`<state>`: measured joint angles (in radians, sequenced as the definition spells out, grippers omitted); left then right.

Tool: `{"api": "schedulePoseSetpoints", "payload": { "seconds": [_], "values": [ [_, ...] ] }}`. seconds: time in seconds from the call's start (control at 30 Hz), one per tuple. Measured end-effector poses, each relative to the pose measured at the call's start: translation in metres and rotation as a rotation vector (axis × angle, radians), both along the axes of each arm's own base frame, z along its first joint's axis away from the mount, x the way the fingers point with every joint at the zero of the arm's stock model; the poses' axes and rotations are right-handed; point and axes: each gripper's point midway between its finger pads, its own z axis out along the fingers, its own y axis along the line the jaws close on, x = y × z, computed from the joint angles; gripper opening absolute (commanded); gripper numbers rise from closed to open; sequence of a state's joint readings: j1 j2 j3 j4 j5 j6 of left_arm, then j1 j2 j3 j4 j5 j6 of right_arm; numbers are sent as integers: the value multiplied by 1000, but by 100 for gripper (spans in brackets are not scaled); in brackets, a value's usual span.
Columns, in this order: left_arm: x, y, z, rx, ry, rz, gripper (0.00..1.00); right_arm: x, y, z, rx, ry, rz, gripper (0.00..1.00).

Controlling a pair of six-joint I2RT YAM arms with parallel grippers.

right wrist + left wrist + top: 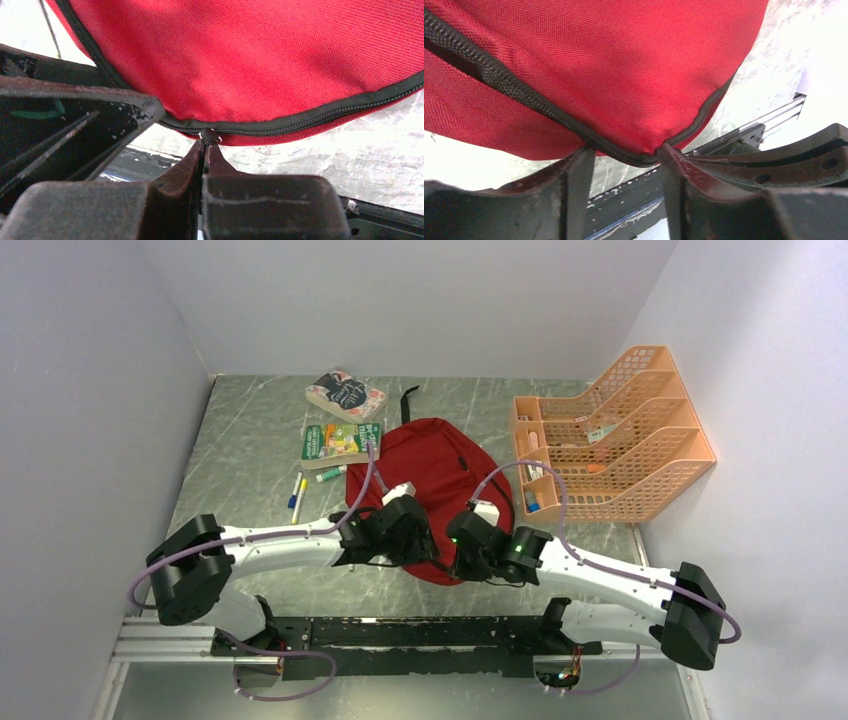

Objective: Pack the student bag
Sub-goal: Unzip the student bag at the center of the board.

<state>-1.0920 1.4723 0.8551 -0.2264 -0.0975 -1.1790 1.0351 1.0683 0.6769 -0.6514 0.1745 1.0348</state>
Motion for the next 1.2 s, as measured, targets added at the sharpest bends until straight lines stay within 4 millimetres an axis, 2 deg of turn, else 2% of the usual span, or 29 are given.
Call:
{"api": "schedulePoseSetpoints", "payload": {
  "seconds": [0.1,0.17,0.23,0.37,0.57,0.73,1.07,1.2],
  "values": [
    [2,2,-7,6,13,0,35,-1,-4,-3,-21,7,-3,0],
    [2,7,-12,13,21,3,15,0,-6,-2,-25,-1,-10,0],
    [2,12,-17,23,28,4,5,2,-10,0,-30,-13,-27,0],
    [4,22,-18,15,40,14,5,6,-22,-2,-71,-28,-88,0],
    [25,51,-14,-4,39,81,5,14,-43,-9,-144,-32,-184,0],
    [26,69,-10,9,22,88,5,23,-62,-8,-208,-50,-270,0],
    [25,83,6,20,-26,74,5,60,-99,-7,-331,-111,-386,0],
    [27,93,11,37,-42,96,5,77,-124,-3,-397,-135,-430,0]
  ]
}}
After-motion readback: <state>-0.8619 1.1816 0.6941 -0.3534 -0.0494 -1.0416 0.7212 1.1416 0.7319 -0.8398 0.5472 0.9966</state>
